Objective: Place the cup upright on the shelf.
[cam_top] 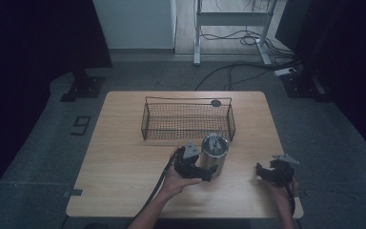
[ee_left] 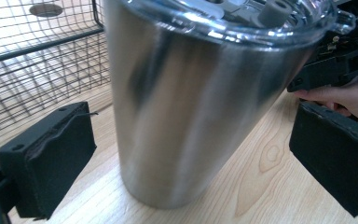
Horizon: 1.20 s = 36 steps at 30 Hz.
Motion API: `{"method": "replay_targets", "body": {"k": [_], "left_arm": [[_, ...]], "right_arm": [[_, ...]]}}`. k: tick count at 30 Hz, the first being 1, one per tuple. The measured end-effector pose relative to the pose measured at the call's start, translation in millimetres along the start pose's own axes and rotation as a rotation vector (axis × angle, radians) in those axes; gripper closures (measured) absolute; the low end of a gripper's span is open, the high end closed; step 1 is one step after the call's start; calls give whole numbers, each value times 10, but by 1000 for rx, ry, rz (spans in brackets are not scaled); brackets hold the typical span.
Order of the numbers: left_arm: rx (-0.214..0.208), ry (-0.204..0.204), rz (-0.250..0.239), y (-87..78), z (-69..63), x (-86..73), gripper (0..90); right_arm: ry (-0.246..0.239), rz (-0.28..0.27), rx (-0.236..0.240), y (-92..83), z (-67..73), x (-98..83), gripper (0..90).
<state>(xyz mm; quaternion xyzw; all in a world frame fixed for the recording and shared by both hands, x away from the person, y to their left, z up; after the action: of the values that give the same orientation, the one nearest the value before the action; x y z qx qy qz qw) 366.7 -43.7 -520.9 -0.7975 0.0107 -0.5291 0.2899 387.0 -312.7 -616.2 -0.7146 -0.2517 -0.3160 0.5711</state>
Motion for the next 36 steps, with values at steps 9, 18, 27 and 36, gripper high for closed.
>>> {"method": "replay_targets", "body": {"k": [9,18,27,36], "left_arm": [[1,18,8,121,-5,91,1],[43,24,-8,278,59,168,0],[50,32,-21,380,103,186,11],[53,36,-16,375,100,180,17]], "right_arm": [[1,0,-1,1,-1,1,142],[2,0,-1,2,-2,2,141],[4,1,-4,5,-6,3,141],[4,1,-5,5,-7,3,141]]}}
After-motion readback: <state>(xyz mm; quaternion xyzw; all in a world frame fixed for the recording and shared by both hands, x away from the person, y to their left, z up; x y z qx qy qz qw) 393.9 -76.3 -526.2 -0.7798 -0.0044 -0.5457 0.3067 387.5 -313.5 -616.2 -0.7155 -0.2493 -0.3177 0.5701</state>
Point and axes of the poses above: each handheld gripper's, and its own axes: y roughly forward along the jaws, x roughly out of its top, z roughly to its left, the point moved 9 cm from there along y, roughly forward along the jaws, and after that the axes turned 14 degrees about -x, right-handed, at the moved point
